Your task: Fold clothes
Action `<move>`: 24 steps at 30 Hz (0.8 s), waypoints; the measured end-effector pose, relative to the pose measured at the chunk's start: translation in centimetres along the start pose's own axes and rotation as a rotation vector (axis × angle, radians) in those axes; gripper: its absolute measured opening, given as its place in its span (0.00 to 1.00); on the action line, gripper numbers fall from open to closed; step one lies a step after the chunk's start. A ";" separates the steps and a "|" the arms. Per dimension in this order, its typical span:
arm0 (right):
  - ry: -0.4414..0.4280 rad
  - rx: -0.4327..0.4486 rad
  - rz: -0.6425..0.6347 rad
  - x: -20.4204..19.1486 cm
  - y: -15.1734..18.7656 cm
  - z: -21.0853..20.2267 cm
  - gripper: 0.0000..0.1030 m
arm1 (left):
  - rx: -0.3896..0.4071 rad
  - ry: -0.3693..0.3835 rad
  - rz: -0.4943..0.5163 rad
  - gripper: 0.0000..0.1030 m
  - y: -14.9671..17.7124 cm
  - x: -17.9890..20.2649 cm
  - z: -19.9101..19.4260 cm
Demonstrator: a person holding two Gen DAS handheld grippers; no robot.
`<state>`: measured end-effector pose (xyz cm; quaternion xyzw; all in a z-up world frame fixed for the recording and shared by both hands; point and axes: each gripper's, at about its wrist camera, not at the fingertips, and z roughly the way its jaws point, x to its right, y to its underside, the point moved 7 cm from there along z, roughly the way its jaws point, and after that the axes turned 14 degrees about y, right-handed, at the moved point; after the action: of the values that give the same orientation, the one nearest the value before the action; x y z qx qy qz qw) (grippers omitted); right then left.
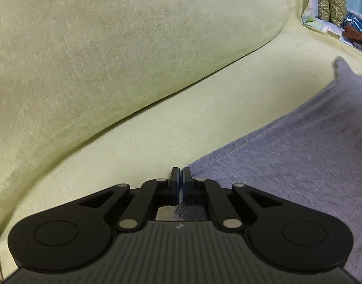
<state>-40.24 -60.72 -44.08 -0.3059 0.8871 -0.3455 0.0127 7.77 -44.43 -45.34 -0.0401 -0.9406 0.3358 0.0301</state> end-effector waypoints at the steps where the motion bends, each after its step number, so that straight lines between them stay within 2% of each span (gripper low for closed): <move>1: 0.003 -0.015 0.000 0.4 0.8 -0.1 0.00 | 0.001 0.000 -0.001 0.01 -0.2 0.3 0.3; 4: -0.010 -0.015 -0.001 0.4 1.3 -0.3 0.03 | -0.002 0.001 -0.009 0.01 -0.6 0.5 0.4; 8: 0.001 0.036 0.030 0.4 -0.5 -1.2 0.08 | 0.020 0.003 -0.023 0.01 -1.0 0.3 -0.5; 11: -0.010 0.081 0.027 -0.2 -2.2 -1.4 0.19 | 0.051 -0.011 -0.040 0.01 -1.4 -0.4 -1.7; 14: -0.023 0.108 -0.001 -1.3 -3.9 -0.5 0.26 | 0.057 0.023 -0.031 0.02 -1.4 -0.2 -2.1; 17: -0.048 0.133 -0.073 -3.4 -5.4 1.6 0.27 | 0.037 0.069 0.014 0.04 -1.4 0.7 -1.6; 20: -0.066 0.140 -0.178 -5.6 -6.3 3.4 0.31 | 0.000 0.111 0.045 0.32 -1.1 1.4 -0.4; 23: -0.044 0.134 -0.249 -6.6 -6.9 5.0 0.31 | -0.009 0.111 0.042 0.30 -1.0 1.5 0.3; 24: -0.037 0.129 -0.266 -6.8 -7.0 5.5 0.21 | -0.002 0.106 0.034 0.13 -1.1 1.4 0.3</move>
<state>-29.73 -64.35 -45.24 -0.4257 0.8143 -0.3945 0.0027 6.30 -45.30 -44.82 -0.0737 -0.9372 0.3328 0.0743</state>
